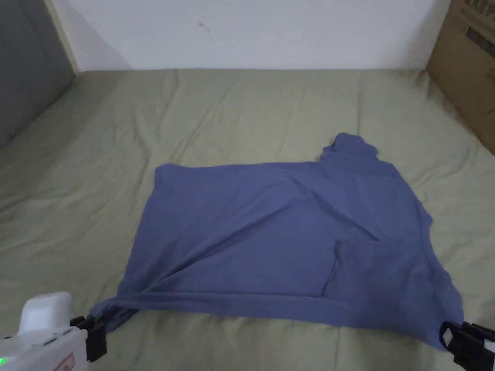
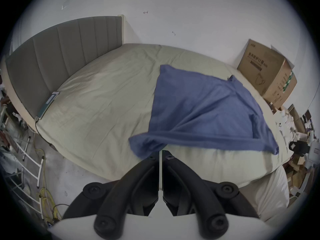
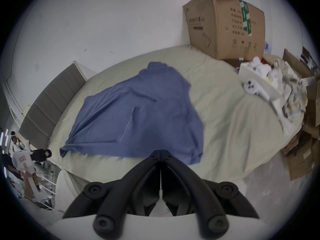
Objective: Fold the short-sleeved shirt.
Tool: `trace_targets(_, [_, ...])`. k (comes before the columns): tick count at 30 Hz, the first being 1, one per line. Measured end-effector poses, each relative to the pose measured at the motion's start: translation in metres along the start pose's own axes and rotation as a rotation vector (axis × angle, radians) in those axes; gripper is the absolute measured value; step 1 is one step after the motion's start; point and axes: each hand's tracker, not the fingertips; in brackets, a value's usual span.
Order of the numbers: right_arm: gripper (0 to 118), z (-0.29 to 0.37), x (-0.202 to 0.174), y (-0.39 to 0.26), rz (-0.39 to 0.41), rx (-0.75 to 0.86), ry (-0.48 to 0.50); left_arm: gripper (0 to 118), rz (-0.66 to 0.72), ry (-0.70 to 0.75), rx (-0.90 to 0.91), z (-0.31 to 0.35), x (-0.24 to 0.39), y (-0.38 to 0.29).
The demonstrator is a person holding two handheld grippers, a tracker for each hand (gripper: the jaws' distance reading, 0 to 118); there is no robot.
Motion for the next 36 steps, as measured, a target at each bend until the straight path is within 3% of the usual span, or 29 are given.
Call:
trace_targets(5, [0,-0.018,0.001,-0.011,-0.027,-0.057,-0.012,4,-0.007,0.017,-0.028,-0.015,-0.009,0.003])
trace_targets(6, [0,-0.02,0.002,-0.011,-0.023,-0.061,-0.014,10,-0.016,0.025,-0.023,-0.021,-0.014,0.009])
trace_targets(8, [0,-0.022,0.004,-0.009,-0.019,-0.071,-0.014,56,-0.015,0.027,-0.05,-0.036,-0.019,0.02])
trace_targets(12, [0,-0.028,0.006,-0.005,-0.014,-0.09,-0.022,65,0.055,0.025,-0.089,-0.078,-0.033,0.033])
trace_targets(15, [0,-0.032,0.009,-0.007,-0.018,-0.105,-0.027,62,0.158,-0.037,-0.138,-0.097,-0.043,0.035])
trace_targets(16, [0,-0.033,0.009,-0.008,-0.018,-0.117,-0.029,53,0.19,-0.056,-0.16,-0.104,-0.045,0.034])
trace_targets(18, [0,-0.035,0.01,-0.008,-0.017,-0.133,-0.043,14,0.119,0.013,-0.159,-0.104,-0.036,0.031])
trace_targets(19, [0,-0.035,0.011,-0.008,-0.015,-0.14,-0.047,5,0.073,0.049,-0.131,-0.098,-0.033,0.032])
trace_targets(20, [0,-0.034,0.01,-0.007,-0.014,-0.14,-0.05,5,0.102,-0.018,-0.125,-0.094,-0.032,0.032])
trace_targets(25, [3,-0.027,0.016,0.005,0.032,-0.101,-0.097,4,0.117,-0.024,-0.106,-0.078,-0.026,0.035])
trace_targets(27, [59,-0.031,0.017,0.014,0.11,-0.11,-0.161,4,0.118,-0.023,-0.096,-0.072,-0.026,0.036])
trace_targets(29, [78,-0.043,0.019,0.019,0.187,-0.148,-0.224,4,0.107,-0.025,-0.092,-0.069,-0.023,0.038])
trace_targets(31, [83,-0.055,0.021,0.021,0.236,-0.158,-0.209,4,0.085,-0.015,-0.09,-0.067,-0.023,0.039])
trace_targets(34, [82,-0.083,0.03,0.02,0.212,-0.28,-0.183,4,0.079,-0.009,-0.086,-0.066,-0.021,0.04])
trace_targets(35, [70,-0.086,0.03,0.018,0.22,-0.279,-0.189,4,0.079,-0.008,-0.087,-0.066,-0.021,0.04])
trace_targets(36, [39,-0.089,0.034,0.015,0.212,-0.254,-0.248,4,0.08,-0.007,-0.09,-0.066,-0.021,0.04])
